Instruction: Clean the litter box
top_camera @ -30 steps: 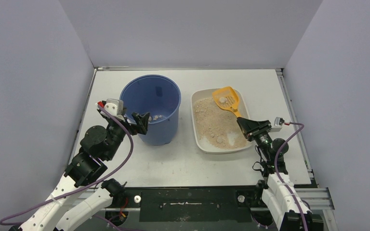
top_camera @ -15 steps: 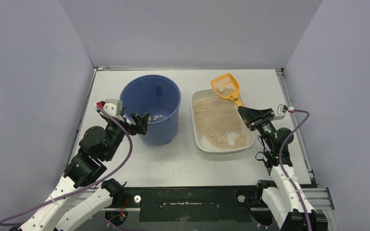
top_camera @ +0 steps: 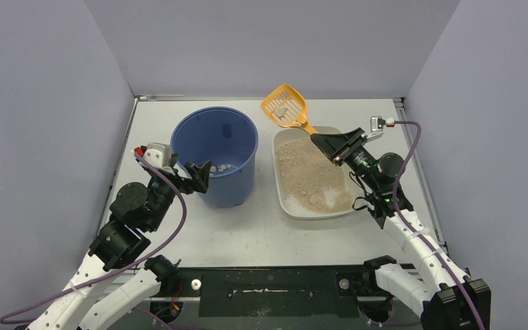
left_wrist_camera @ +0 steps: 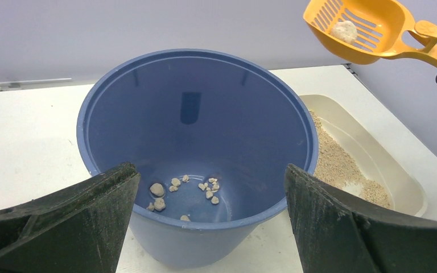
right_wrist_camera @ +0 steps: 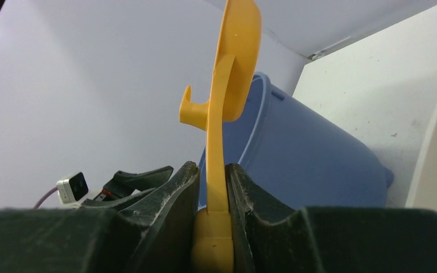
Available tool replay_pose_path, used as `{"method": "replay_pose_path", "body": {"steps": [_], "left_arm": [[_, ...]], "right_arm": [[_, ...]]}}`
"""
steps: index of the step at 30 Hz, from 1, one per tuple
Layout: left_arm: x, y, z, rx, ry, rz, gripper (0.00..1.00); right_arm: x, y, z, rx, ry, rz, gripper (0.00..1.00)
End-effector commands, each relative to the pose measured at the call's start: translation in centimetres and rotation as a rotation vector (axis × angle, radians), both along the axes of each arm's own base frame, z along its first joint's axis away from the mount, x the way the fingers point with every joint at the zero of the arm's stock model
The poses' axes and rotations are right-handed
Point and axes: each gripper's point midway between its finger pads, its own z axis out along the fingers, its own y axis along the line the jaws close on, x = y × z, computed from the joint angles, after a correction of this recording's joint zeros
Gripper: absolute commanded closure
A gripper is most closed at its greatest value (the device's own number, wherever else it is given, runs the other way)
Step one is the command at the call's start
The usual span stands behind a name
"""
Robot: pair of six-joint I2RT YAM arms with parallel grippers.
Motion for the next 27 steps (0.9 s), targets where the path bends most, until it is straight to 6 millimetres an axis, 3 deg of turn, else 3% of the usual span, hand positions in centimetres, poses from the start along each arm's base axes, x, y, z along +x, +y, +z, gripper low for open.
{"method": "replay_pose_path", "body": {"steps": [1, 12, 27], "left_arm": [[0.0, 0.4, 1.7, -0.044, -0.048, 0.014, 0.03], [-0.2, 0.6, 2.0, -0.049, -0.057, 0.02, 0.03], [-0.3, 0.7, 2.1, -0.052, -0.061, 0.021, 0.03]], "right_arm": [[0.0, 2.2, 3.4, -0.047, -0.132, 0.028, 1.0], [-0.3, 8.8, 3.8, -0.319, -0.243, 0.159, 1.0], [-1.1, 11.2, 4.7, -0.808, -0.554, 0.156, 1.0]]}}
